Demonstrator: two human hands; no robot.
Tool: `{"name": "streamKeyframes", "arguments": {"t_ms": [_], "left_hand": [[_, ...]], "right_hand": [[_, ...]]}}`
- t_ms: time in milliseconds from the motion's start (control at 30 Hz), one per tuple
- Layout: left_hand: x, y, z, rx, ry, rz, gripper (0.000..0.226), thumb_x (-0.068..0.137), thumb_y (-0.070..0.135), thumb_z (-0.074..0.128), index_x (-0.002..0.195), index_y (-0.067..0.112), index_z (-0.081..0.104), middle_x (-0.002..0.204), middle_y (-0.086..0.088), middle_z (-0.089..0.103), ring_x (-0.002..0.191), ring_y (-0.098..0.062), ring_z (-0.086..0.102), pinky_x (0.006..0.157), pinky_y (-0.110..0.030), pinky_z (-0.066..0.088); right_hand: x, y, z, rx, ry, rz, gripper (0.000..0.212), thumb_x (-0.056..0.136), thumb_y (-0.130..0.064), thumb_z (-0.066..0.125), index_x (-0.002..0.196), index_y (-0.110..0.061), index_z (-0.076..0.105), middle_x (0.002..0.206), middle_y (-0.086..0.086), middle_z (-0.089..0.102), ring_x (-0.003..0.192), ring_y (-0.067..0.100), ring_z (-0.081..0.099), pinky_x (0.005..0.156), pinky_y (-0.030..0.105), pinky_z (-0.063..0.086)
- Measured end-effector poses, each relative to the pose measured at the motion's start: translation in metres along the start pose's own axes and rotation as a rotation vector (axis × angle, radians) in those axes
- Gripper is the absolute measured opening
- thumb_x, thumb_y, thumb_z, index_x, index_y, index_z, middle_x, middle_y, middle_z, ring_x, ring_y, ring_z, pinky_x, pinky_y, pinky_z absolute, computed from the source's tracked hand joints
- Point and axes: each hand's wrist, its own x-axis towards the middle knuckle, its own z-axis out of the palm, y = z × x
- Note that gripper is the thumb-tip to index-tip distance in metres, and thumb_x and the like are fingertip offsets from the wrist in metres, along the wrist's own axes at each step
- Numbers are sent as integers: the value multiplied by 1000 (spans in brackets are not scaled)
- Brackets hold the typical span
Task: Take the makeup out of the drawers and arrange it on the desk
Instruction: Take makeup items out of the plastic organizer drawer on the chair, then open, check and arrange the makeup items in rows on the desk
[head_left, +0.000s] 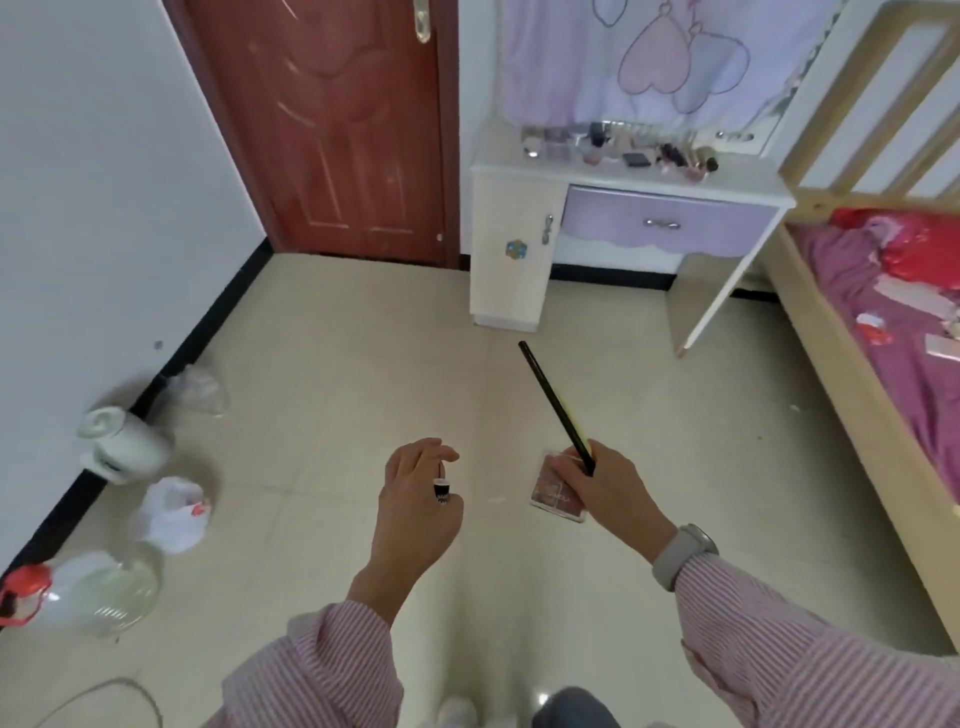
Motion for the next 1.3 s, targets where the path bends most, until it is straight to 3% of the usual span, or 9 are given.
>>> {"name": "streamKeyframes", "arguments": {"t_ms": [200,367,533,667,867,1067,1167,1300], "left_hand": [[157,20,67,28,-143,102,44,71,-8,52,108,13,58,120,7,47,121,-10,34,88,-19,33],[305,57,134,55,-149,140,41,71,-8,53,106,14,58,119,9,46,113,-4,33,85,-17,35],[448,105,183,77,-139,151,42,69,-6,54,105,15,57,116,7,48,115,-15,40,88,-37,47],[537,117,205,97,-151,122,41,68,-5,56,103,17,56,114,12,45,113,-15,41,86,-40,48],[679,97,239,115,-138,67,42,71,-6,56,106,18,57,114,14,40,117,-17,42,91,-40,47],[848,71,265,103,-144,-5,45,71,-5,53,109,19,54,122,9,45,121,-11,34,94,-40,43],[923,57,266,160,-137,-55,45,72,-4,53,111,18,53,123,8,44,117,-11,36,93,-39,42],[988,31,269,331,-234,-5,48,74,2,52,119,18,48,127,7,41,126,-14,29,91,-34,39]], "right_hand": [[136,13,-54,29,105,100,19,89,-30,58,84,-12,55,68,-5,53,59,4,47,50,8,38],[282,27,-119,62,139,121,19,89,-30,58,86,-11,56,71,-2,55,61,6,49,51,11,37],[423,9,-187,56,148,110,19,90,-28,56,85,-10,56,71,0,55,59,7,48,47,6,37],[517,-7,-217,43,114,114,18,90,-28,56,84,-11,56,71,-1,55,60,6,48,49,7,38],[666,-18,-235,51,124,145,16,90,-26,56,83,-12,55,70,-2,57,62,8,50,51,5,38],[834,-56,-233,68,99,173,16,96,-21,46,85,-11,50,69,0,54,58,9,48,44,8,36],[911,-82,-227,22,45,149,14,97,-22,42,85,-16,46,69,-5,52,60,8,50,44,13,33],[990,-112,-214,-54,-32,117,9,97,-21,41,92,-16,46,73,-3,54,61,8,51,49,16,37]]}}
